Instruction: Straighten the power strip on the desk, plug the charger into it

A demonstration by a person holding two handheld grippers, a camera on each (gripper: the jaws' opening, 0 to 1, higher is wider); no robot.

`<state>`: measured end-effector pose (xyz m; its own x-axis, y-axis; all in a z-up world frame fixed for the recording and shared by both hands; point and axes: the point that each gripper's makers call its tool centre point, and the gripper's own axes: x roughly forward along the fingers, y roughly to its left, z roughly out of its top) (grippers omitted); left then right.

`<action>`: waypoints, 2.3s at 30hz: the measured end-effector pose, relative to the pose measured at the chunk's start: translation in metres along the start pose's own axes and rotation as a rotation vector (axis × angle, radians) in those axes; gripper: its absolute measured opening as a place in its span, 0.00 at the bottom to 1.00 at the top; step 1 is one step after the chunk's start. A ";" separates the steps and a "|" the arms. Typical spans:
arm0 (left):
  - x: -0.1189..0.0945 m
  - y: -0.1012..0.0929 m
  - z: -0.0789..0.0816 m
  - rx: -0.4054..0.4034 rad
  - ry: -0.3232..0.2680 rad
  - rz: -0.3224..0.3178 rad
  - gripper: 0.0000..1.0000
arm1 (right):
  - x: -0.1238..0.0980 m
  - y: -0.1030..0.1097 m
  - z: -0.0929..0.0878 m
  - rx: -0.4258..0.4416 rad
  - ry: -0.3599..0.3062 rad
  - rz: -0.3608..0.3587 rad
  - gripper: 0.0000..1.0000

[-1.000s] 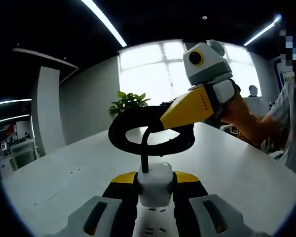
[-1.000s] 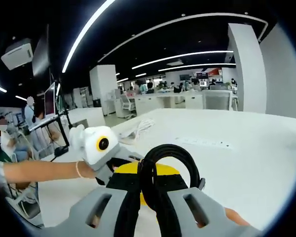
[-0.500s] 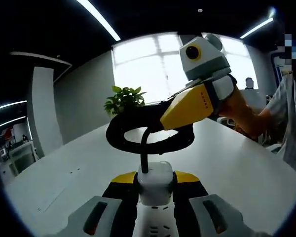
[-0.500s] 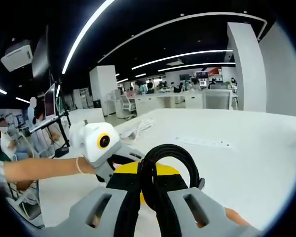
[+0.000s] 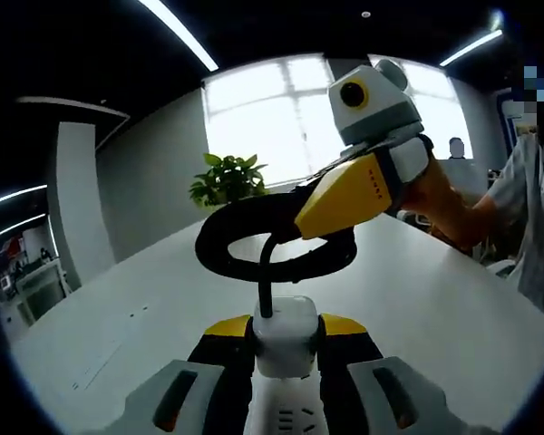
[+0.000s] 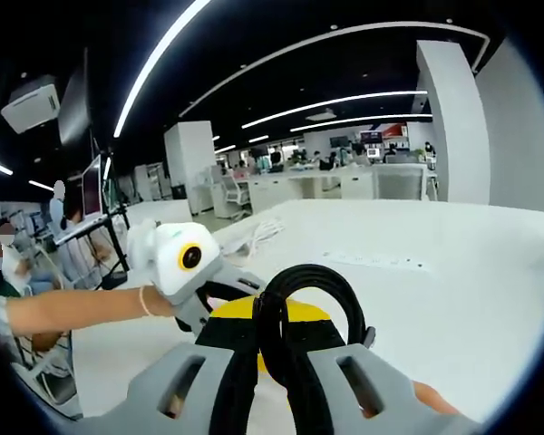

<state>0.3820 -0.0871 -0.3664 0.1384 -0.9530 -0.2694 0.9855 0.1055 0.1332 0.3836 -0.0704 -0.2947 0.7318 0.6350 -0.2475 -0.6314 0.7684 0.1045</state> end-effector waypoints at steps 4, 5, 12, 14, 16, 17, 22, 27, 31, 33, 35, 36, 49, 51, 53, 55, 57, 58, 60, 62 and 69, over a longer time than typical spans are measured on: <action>0.001 -0.001 -0.005 0.015 0.034 -0.005 0.25 | 0.001 0.000 -0.004 -0.005 0.011 -0.002 0.06; 0.002 0.000 -0.005 0.017 0.036 -0.005 0.25 | 0.001 0.000 -0.005 -0.002 0.012 0.000 0.06; 0.002 0.000 -0.005 0.028 0.028 -0.009 0.25 | 0.001 0.000 -0.005 -0.001 0.009 0.002 0.06; 0.002 0.001 -0.005 0.033 0.032 -0.009 0.25 | 0.000 0.000 -0.005 -0.003 0.009 0.003 0.06; 0.002 0.001 -0.006 0.039 0.038 -0.008 0.25 | 0.000 0.001 -0.006 -0.003 0.009 0.004 0.06; 0.002 0.001 -0.006 0.042 0.041 -0.007 0.25 | -0.001 0.001 -0.006 -0.003 0.009 0.004 0.06; 0.005 0.001 -0.011 0.083 0.097 -0.001 0.25 | -0.001 -0.001 -0.013 -0.015 0.021 -0.004 0.06; 0.005 0.000 -0.011 0.092 0.106 -0.005 0.25 | -0.003 -0.004 -0.013 -0.008 0.024 -0.001 0.06; 0.004 0.000 -0.011 0.106 0.122 0.000 0.25 | -0.003 -0.003 -0.014 -0.013 0.026 0.003 0.06; 0.004 0.001 -0.012 0.111 0.127 0.002 0.25 | -0.004 -0.002 -0.014 -0.019 0.026 0.004 0.07; 0.004 0.001 -0.012 0.117 0.130 0.003 0.25 | -0.004 -0.001 -0.015 -0.027 0.027 0.008 0.07; 0.004 0.001 -0.012 0.120 0.131 0.003 0.25 | -0.004 -0.002 -0.015 -0.031 0.024 0.011 0.08; 0.005 0.001 -0.011 0.107 0.115 -0.003 0.25 | -0.010 0.002 -0.016 -0.204 -0.002 0.072 0.33; 0.005 0.000 -0.012 0.118 0.118 -0.003 0.25 | -0.013 0.000 -0.007 -0.232 -0.050 0.062 0.48; 0.005 -0.001 -0.012 0.121 0.119 -0.003 0.25 | -0.018 0.000 0.000 -0.261 -0.077 0.067 0.59; 0.005 -0.001 -0.011 0.117 0.116 -0.002 0.25 | -0.022 -0.001 0.007 -0.294 -0.112 0.074 0.71; 0.005 -0.001 -0.011 0.113 0.110 -0.003 0.25 | -0.027 -0.002 0.015 -0.315 -0.155 0.085 0.84; 0.005 -0.001 -0.011 0.111 0.107 -0.002 0.25 | -0.030 -0.002 0.018 -0.363 -0.175 0.100 0.92; 0.005 -0.001 -0.011 0.111 0.103 0.000 0.25 | -0.037 -0.005 0.020 -0.428 -0.218 0.083 0.99; 0.005 -0.001 -0.011 0.112 0.099 0.002 0.25 | -0.041 -0.014 0.015 -0.506 -0.200 0.071 1.00; 0.005 -0.002 -0.011 0.123 0.086 0.007 0.25 | -0.048 -0.042 0.003 -0.438 -0.205 0.026 1.00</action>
<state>0.3814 -0.0891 -0.3786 0.1580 -0.9239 -0.3486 0.9657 0.0710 0.2496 0.3760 -0.1332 -0.2842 0.7220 0.6900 -0.0510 -0.6667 0.6741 -0.3179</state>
